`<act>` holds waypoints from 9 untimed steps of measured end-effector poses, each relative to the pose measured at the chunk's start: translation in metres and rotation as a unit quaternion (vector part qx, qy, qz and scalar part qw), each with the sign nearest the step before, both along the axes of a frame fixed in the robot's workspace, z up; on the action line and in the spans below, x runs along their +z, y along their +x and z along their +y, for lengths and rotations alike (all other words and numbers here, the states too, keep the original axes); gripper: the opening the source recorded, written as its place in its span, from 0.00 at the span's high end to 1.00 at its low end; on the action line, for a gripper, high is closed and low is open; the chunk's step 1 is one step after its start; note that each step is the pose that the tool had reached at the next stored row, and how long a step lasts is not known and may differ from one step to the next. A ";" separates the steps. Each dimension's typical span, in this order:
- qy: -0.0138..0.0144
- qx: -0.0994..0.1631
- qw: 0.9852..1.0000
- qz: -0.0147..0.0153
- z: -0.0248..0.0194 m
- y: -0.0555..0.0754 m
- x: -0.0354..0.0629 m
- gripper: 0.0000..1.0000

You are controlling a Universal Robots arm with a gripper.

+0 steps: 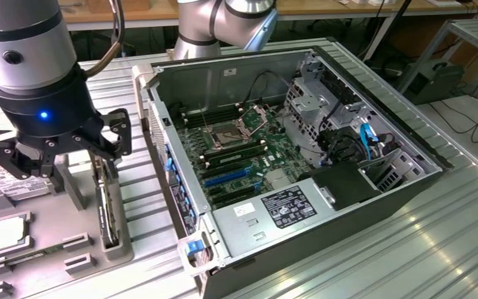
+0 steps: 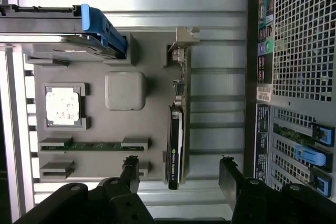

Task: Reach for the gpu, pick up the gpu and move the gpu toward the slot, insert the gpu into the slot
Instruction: 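Pick up the gpu and move the gpu toward the slot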

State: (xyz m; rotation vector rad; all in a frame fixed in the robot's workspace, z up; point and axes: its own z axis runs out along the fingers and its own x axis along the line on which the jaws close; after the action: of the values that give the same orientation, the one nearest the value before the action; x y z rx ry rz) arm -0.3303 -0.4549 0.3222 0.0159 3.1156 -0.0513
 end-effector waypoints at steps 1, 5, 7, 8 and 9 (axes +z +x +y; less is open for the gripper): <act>0.000 0.000 1.000 0.000 0.0000 0.000 -0.0010 0.28; 0.000 0.000 1.000 0.000 0.0000 0.000 -0.0047 0.28; 0.000 0.000 1.000 0.000 0.0000 0.000 -0.0068 0.28; 0.000 0.000 1.000 0.000 0.0000 0.000 -0.0076 0.28; 0.000 0.000 1.000 0.000 0.0000 0.000 -0.0085 0.28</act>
State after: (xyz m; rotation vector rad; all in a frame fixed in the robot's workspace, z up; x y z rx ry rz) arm -0.3303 -0.4549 0.3138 0.0160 3.1156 -0.0504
